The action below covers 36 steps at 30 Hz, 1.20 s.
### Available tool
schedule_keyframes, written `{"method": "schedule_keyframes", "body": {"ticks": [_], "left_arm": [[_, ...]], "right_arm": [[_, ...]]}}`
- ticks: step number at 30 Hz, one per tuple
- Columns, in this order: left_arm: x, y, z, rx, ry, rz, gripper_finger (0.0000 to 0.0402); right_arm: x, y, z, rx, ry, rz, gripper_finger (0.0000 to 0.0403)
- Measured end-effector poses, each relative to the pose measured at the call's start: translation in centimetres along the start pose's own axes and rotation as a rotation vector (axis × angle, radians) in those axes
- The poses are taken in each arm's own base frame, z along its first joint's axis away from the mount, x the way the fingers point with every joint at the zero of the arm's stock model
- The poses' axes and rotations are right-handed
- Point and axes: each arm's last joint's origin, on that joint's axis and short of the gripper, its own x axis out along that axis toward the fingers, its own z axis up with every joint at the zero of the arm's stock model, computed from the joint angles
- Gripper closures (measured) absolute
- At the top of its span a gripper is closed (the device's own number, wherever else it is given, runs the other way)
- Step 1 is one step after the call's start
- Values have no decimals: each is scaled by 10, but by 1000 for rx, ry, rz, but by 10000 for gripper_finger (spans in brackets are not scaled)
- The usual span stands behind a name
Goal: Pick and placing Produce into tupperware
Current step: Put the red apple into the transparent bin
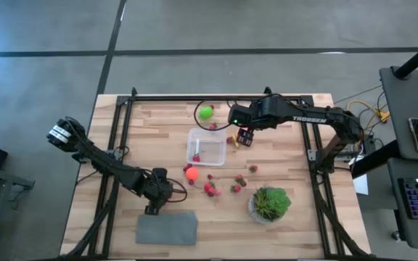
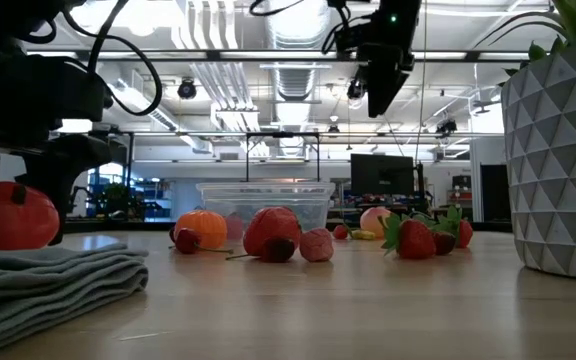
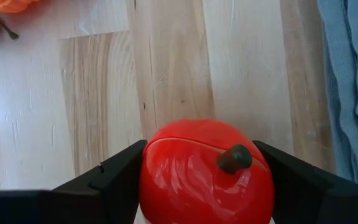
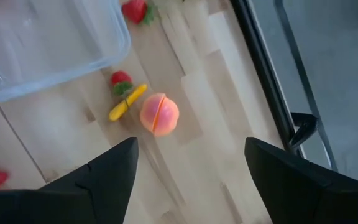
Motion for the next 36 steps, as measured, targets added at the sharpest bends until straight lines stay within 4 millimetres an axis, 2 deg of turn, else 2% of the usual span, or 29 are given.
{"method": "schedule_keyframes", "body": {"ticks": [15, 18, 22, 27, 30, 36], "left_arm": [[-2, 1, -2, 1, 22, -20, 144], [-10, 3, 1, -5, 49, -4, 144], [-32, 14, 10, 36, 78, 48, 144], [-71, 46, 29, 101, 33, 220, 144], [-89, 76, 40, 26, -24, 283, 144], [-107, 133, 67, -54, -243, 331, 144]], "right_arm": [[-49, -37, -18, 176, -181, -43, 117], [-53, -44, -21, 198, -196, -59, 115], [-56, -53, -24, 229, -207, -69, 112], [-57, -60, -25, 244, -207, -77, 116], [-57, -61, -25, 244, -207, -73, 117], [-57, -61, -27, 226, -196, -73, 116]]}}
